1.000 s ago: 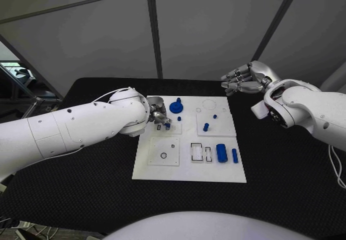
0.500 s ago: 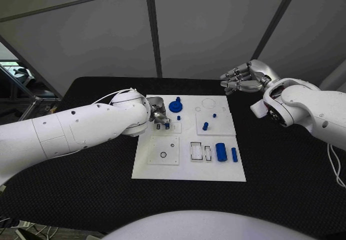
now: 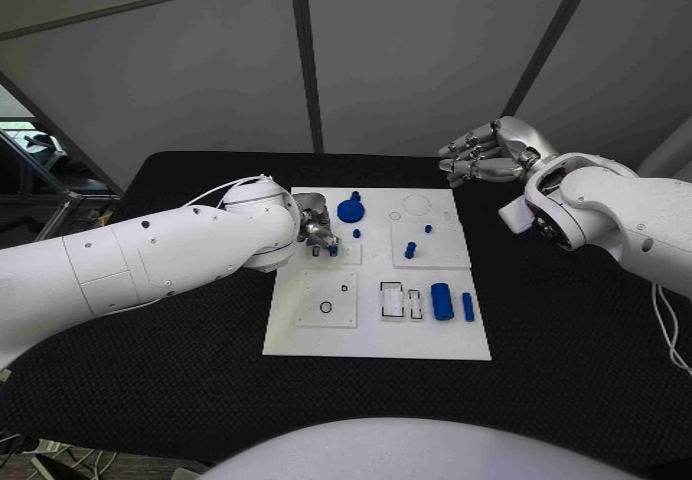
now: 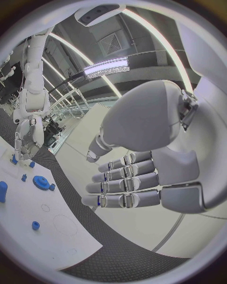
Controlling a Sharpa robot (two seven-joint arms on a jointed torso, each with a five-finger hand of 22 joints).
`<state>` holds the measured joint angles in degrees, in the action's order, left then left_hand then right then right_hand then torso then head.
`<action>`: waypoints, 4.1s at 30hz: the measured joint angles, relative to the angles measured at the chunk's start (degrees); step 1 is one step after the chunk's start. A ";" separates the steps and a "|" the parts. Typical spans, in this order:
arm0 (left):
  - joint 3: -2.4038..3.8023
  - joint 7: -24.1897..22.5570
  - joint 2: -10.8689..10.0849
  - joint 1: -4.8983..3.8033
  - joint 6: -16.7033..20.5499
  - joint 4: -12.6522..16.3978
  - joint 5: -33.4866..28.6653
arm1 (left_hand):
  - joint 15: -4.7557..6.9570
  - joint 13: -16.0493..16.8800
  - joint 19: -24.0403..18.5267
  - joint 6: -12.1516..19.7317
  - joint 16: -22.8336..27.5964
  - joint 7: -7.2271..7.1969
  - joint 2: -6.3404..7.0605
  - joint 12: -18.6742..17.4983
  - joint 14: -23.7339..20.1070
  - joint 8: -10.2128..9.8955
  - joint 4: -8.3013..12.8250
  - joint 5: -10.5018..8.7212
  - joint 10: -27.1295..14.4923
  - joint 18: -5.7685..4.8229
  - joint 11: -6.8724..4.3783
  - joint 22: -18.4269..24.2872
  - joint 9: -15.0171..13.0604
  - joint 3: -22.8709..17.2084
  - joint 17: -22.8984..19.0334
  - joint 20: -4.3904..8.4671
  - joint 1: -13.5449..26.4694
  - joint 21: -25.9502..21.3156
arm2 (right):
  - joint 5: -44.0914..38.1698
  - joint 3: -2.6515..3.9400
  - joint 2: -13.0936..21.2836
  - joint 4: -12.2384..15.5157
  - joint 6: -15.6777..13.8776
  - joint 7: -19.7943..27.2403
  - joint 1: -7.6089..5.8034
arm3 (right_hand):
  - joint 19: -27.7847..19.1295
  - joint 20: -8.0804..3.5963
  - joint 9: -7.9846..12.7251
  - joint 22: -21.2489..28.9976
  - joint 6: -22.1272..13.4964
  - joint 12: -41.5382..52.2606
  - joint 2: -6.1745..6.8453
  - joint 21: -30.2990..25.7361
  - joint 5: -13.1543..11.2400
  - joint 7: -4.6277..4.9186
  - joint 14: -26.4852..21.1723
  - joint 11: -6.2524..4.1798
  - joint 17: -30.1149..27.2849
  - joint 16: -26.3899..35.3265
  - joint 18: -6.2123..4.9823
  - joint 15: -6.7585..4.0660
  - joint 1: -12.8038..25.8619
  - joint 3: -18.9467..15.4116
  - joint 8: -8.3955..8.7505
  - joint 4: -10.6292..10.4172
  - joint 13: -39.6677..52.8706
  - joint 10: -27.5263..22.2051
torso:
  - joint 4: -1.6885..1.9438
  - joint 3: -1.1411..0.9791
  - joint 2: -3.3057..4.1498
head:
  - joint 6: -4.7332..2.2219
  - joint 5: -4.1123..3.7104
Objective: Assemble the parts on the task board
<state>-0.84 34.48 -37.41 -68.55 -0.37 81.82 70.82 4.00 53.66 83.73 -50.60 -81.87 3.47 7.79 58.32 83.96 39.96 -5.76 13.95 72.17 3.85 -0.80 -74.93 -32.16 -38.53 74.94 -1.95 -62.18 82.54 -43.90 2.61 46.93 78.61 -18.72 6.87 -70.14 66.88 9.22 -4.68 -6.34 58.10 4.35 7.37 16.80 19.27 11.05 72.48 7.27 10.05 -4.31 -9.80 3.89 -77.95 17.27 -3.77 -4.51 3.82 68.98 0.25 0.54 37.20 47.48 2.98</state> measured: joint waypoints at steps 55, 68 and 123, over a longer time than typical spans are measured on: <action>0.08 0.12 1.12 -0.10 -2.93 -1.74 -1.30 | 0.85 2.06 0.21 -2.03 0.00 -1.85 -0.56 2.69 -0.03 1.53 2.65 -0.30 2.63 -0.01 -1.65 0.02 -0.66 3.60 0.00 0.21 5.93 1.24 | -0.48 0.00 -0.20 -0.03 1.71 -0.39 0.00 | 0.00 0.00 0.00 0.35 -0.22 0.00 0.00 -0.57 1.21 0.22 0.00 0.30 -0.29 0.46 0.00 0.00 0.00 -0.16 0.00 -0.16 0.00 -0.30 | -0.09 -0.07 0.03 | 0.79 -0.31; 0.00 0.12 1.57 0.15 -4.06 -2.78 -2.10 | 0.93 2.55 0.41 -2.54 0.00 -1.95 -1.47 3.32 -0.11 0.88 0.29 -0.22 2.57 0.00 -1.61 0.02 -0.36 11.45 0.00 0.41 6.83 1.56 | -1.29 -0.02 -0.15 0.18 2.40 -0.71 0.00 | -0.21 0.22 0.14 0.73 -0.62 0.00 0.22 -1.37 1.53 0.62 -0.65 0.51 -0.54 0.46 0.00 0.65 0.22 -0.16 0.00 -0.16 0.00 -0.92 | 0.01 0.01 0.01 | 0.99 -0.58; 8.00 -2.99 6.88 -4.00 -12.36 -23.42 -6.60 | -2.15 -13.38 -3.71 4.29 1.15 3.33 -5.84 -9.80 0.10 -11.11 -10.00 -5.83 -10.43 0.06 3.19 6.56 8.53 38.49 0.00 -2.67 -4.20 -7.87 | -1.64 -0.01 -0.70 -1.37 2.58 -0.89 0.02 | -0.62 0.62 0.16 1.12 -1.22 -0.22 0.23 -2.04 1.52 0.84 -1.34 0.91 -0.82 0.46 0.00 0.92 0.67 -0.34 0.00 -0.34 0.00 -1.74 | -0.10 0.03 0.10 | -1.86 -0.13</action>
<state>7.16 31.48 -30.52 -72.55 -12.73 58.40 64.21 1.85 40.27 80.03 -46.32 -80.73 6.80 1.95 48.52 84.06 28.85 -15.75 8.12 61.74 3.91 2.39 -68.37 -23.63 -0.04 74.94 -4.62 -66.38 74.67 -45.55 2.60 46.23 77.24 -16.14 5.98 -70.12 66.26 9.84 -4.51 -5.23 56.88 4.13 7.60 14.76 20.79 11.89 71.14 8.18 9.23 -3.85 -9.80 4.80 -77.28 16.93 -3.77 -4.85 3.82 67.24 0.15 0.57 37.30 45.63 2.85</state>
